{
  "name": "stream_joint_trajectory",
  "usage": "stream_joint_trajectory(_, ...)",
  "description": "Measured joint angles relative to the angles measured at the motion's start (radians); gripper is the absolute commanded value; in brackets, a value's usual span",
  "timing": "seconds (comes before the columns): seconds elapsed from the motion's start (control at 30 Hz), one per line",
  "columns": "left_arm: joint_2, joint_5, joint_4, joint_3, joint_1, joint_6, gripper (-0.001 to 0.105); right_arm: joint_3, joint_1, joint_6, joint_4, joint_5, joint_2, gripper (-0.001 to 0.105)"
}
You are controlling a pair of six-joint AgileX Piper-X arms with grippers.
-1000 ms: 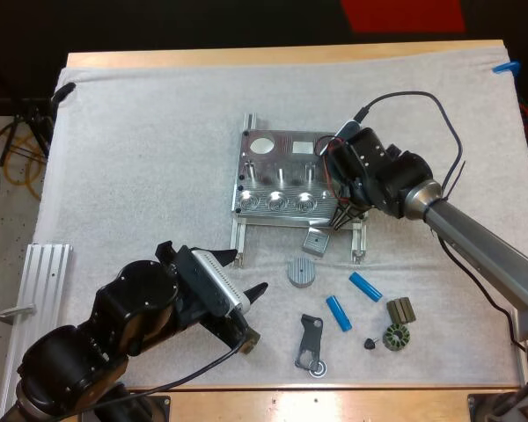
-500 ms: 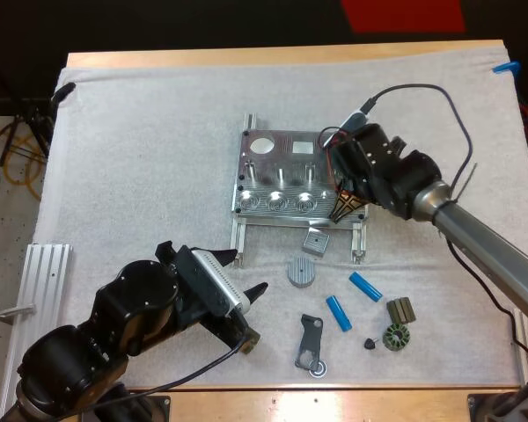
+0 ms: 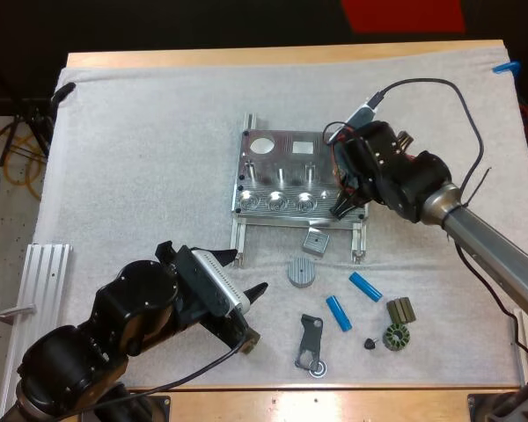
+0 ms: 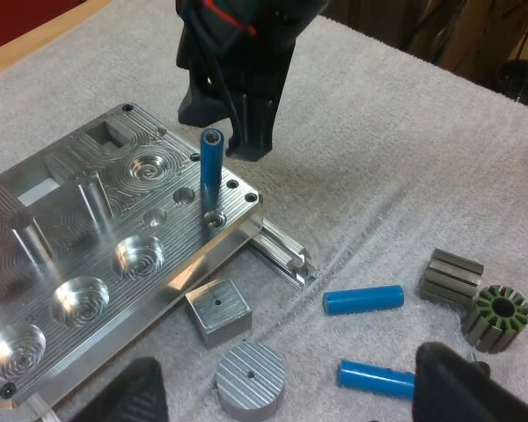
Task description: Load cells from right to left
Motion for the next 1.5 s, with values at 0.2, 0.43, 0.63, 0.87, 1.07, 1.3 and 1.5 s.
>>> stream_joint_trajectory(0.2, 0.0, 0.0, 0.0, 0.0, 0.0, 0.0, 0.059, 0.004, 0.0, -0.002, -0.005, 0.002, 0.04, 0.044)
stream_joint_trajectory(0.43, 0.0, 0.0, 0.0, 0.0, 0.0, 0.0, 0.059, 0.004, 0.002, -0.032, -0.029, 0.047, 0.048, 0.044)
stream_joint_trajectory(0.63, 0.0, 0.0, 0.0, 0.0, 0.0, 0.0, 0.059, 0.004, 0.002, -0.063, -0.035, 0.073, 0.05, 0.044)
stream_joint_trajectory(0.87, 0.0, 0.0, 0.0, 0.0, 0.0, 0.0, 0.059, 0.004, 0.002, -0.078, -0.026, 0.097, 0.061, 0.044)
stream_joint_trajectory(1.07, 0.0, 0.0, 0.0, 0.0, 0.0, 0.0, 0.059, 0.004, 0.002, -0.078, -0.02, 0.097, 0.063, 0.044)
stream_joint_trajectory(1.3, 0.0, 0.0, 0.0, 0.0, 0.0, 0.0, 0.059, 0.004, 0.002, -0.041, -0.013, 0.097, 0.054, 0.044)
stream_joint_trajectory(1.5, 0.0, -0.001, 0.0, 0.0, 0.0, 0.012, 0.059, 0.004, 0.002, 0.024, 0.052, 0.058, -0.04, 0.044)
